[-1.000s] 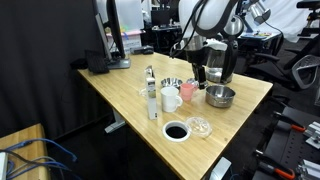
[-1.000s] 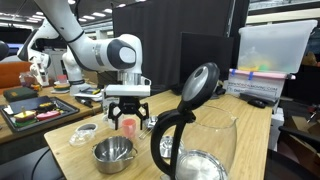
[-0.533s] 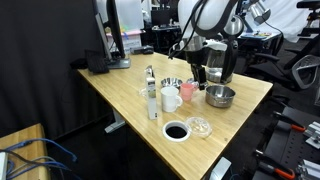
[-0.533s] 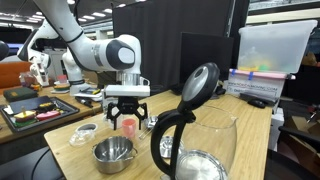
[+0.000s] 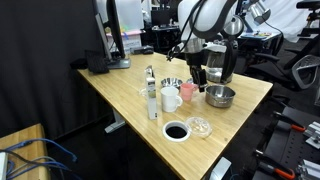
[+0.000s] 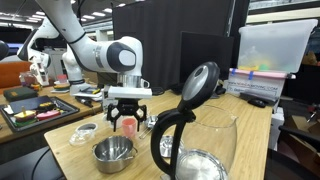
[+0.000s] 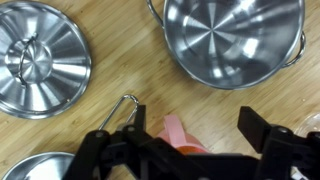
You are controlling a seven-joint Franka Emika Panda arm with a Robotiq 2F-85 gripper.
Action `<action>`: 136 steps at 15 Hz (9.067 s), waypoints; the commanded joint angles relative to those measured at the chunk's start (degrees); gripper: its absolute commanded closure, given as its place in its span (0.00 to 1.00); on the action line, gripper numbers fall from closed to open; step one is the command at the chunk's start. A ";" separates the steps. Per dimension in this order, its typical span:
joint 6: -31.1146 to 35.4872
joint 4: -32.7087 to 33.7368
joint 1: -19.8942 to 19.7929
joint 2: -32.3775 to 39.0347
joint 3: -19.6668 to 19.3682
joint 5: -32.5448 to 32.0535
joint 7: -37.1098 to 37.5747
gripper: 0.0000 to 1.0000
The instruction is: Pour the contents in the pink mug into the silver bowl
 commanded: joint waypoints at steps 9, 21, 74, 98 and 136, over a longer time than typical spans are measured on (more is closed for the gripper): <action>-0.98 3.92 -1.83 2.78 1.30 2.39 -2.27 0.78; -1.22 2.52 -0.39 -0.82 1.14 -1.55 -0.43 0.96; -58.63 -4.39 14.94 1.09 10.22 -48.85 44.12 0.96; -81.42 3.41 18.92 14.17 11.55 -55.54 52.41 0.96; -79.99 8.88 16.85 24.45 11.64 -55.05 51.60 0.96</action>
